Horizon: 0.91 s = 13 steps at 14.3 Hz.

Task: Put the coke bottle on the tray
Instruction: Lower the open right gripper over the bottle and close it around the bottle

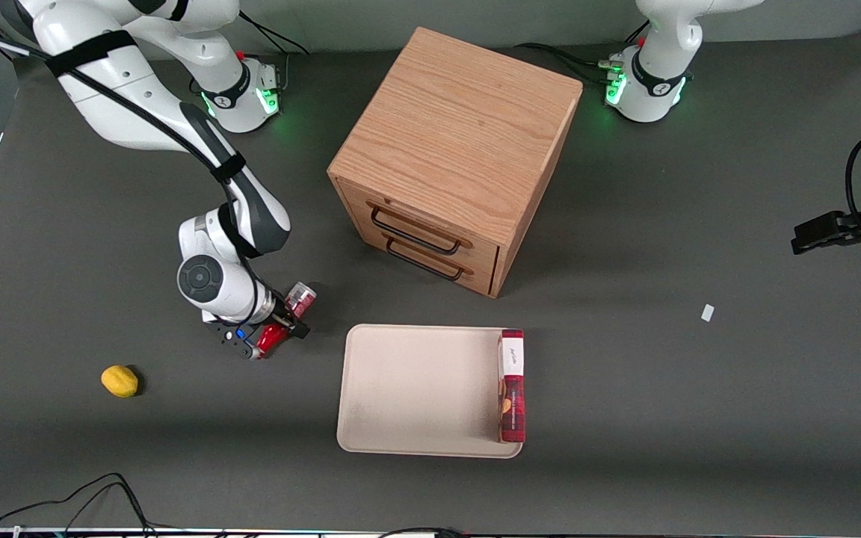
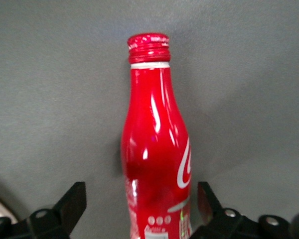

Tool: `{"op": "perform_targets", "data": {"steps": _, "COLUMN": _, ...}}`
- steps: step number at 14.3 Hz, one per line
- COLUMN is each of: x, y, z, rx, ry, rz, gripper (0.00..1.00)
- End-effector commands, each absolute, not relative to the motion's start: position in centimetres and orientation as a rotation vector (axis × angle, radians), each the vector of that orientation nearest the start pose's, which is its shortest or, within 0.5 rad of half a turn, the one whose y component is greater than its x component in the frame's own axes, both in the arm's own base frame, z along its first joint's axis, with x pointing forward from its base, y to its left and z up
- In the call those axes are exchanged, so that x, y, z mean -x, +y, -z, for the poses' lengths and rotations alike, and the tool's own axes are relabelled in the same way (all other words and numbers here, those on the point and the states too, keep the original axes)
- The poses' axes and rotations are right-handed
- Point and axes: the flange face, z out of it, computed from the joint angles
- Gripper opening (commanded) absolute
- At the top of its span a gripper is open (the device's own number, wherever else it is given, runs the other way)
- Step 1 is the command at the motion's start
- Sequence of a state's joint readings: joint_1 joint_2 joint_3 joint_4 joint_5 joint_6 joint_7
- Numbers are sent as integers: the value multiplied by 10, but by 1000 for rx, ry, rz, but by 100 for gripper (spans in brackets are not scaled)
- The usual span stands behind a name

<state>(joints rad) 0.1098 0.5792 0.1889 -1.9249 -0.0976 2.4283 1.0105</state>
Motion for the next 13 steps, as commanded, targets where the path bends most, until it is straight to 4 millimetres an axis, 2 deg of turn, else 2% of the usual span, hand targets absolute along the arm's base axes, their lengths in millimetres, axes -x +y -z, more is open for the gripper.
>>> {"op": "perform_targets", "data": {"steps": 1, "x": -587, "y": 180, "z": -175, "rx": 3036, "ry": 968, "rz": -56, "gripper": 1}}
{"op": "perform_targets", "data": {"steps": 5, "x": -592, "y": 183, "z": -188, "rx": 3045, "ry": 936, "rz": -27, "gripper": 0}}
{"op": "perform_targets", "data": {"steps": 7, "x": -599, "y": 182, "z": -207, "rx": 3048, "ry": 924, "rz": -2, "gripper": 0}}
{"op": "perform_targets", "data": {"steps": 9, "x": -606, "y": 180, "z": -240, "rx": 3082, "ry": 879, "rz": 5, "gripper": 0}}
{"op": "perform_targets", "data": {"steps": 13, "x": -626, "y": 178, "z": -333, "rx": 3171, "ry": 663, "rz": 24, "gripper": 0}}
